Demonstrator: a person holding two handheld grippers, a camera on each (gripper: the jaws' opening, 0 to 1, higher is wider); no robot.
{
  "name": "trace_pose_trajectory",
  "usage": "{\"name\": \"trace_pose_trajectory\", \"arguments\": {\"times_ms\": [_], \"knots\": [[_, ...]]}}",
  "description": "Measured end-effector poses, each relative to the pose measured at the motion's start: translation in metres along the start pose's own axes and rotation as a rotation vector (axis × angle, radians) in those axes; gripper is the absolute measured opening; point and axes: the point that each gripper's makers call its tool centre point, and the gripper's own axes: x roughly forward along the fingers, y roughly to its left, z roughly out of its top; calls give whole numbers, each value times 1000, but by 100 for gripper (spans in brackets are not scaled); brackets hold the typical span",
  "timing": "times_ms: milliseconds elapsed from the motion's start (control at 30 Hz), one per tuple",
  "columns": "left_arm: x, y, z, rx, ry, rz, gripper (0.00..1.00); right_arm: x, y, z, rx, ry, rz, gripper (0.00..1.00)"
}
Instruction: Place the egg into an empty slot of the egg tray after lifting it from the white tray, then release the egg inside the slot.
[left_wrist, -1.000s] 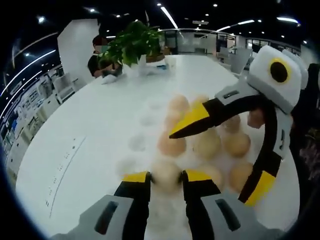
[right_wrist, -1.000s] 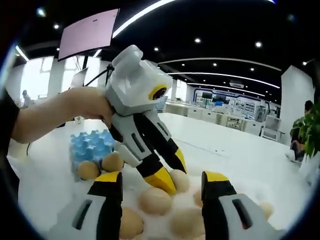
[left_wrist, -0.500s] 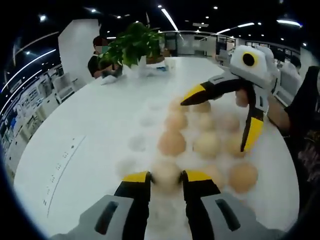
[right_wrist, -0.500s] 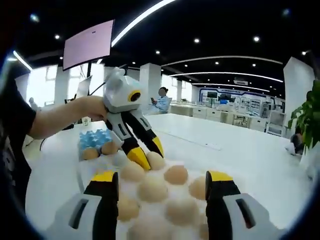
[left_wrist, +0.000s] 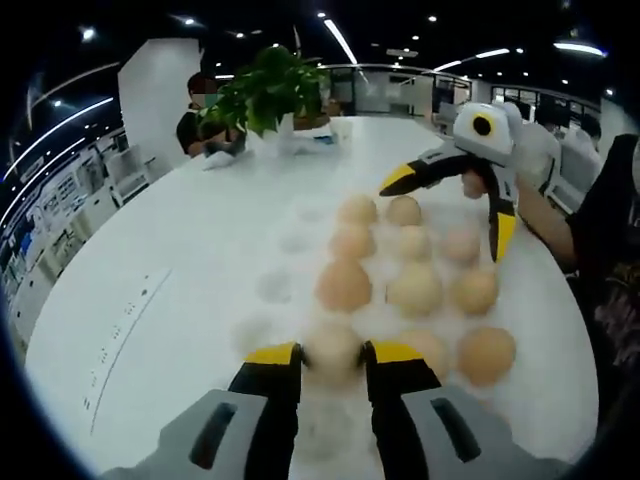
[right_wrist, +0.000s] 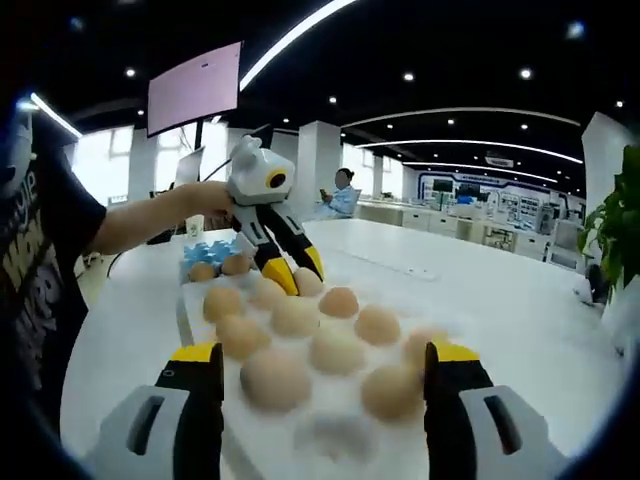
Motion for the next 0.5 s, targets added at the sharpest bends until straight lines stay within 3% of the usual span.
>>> {"name": "trace_pose_trajectory", "arguments": {"times_ms": [133, 200, 233, 300, 400, 500], "knots": [[0, 1, 0, 0, -3, 2, 26, 4, -5, -8, 21, 14, -15, 91], [0, 1, 0, -1, -4, 1, 26, 8, -5, -24, 4, 87, -18, 92], [0, 2, 0, -1, -5, 2, 26, 9, -2, -14, 83, 27, -3, 92], [0, 2, -1, -2, -9, 4, 25, 8, -7, -16, 54, 32, -18, 93], [0, 4, -1, -8, -17, 4, 25, 12, -10, -11, 64, -43, -30, 95], [0, 4, -1, -7, -17, 5, 25, 12, -12, -11, 64, -51, -34, 95]]}}
